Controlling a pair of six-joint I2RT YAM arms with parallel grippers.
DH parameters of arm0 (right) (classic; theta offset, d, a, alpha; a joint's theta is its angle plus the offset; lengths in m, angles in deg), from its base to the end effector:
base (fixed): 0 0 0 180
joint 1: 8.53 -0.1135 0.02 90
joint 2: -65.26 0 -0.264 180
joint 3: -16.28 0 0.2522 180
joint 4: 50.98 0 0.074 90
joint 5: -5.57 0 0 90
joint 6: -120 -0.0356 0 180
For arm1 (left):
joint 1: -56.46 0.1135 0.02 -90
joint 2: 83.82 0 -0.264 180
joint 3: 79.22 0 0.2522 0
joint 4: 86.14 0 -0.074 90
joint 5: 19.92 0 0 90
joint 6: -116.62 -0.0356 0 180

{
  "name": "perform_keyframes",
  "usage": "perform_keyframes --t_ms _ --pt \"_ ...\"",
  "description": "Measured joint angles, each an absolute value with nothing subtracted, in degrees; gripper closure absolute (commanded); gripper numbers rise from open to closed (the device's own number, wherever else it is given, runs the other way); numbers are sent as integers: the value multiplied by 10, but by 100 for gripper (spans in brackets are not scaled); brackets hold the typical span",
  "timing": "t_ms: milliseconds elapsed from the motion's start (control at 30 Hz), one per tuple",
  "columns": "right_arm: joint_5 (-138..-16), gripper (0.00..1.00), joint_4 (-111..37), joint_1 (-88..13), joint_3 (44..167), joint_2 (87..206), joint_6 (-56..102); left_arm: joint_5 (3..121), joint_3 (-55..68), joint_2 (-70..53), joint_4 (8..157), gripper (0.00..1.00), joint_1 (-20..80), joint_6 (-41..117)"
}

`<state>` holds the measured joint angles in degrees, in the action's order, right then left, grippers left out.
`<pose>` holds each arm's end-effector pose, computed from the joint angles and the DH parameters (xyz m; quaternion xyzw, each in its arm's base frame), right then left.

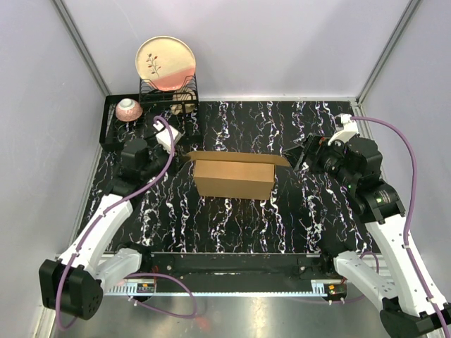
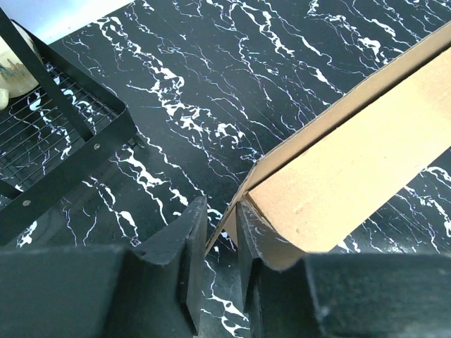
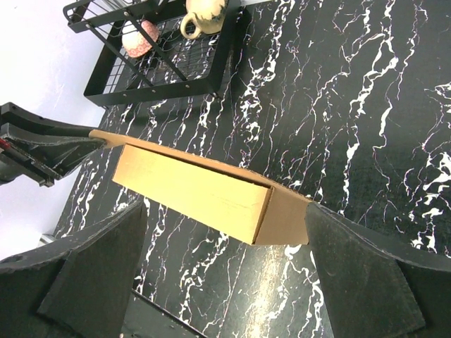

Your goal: Fold the paper box

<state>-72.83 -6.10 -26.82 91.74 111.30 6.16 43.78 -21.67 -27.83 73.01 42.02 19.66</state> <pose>0.1510 0.0574 0.3984 -0.0228 0.7938 0.2916 0.5333 0.2134 -0.0712 0.3042 0.2768 0.7559 -0.2219 0.5502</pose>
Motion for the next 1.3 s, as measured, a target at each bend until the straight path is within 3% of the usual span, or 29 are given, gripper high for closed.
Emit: perform_keyframes --t_ms 367,667,900,1100,1300 --pt "-798 0 10 -268 974 1214 62 446 -225 -303 739 87 419 232" --pt "-854 0 12 -269 964 1179 60 466 -248 -317 749 97 403 251" --pt "-767 1 -62 -269 899 1083 65 508 -281 -353 769 100 379 256" --pt "-731 19 -56 -269 909 1140 106 554 -302 -388 770 100 352 248" --pt "-730 15 -61 -269 897 1163 163 577 -301 -378 777 100 340 239"
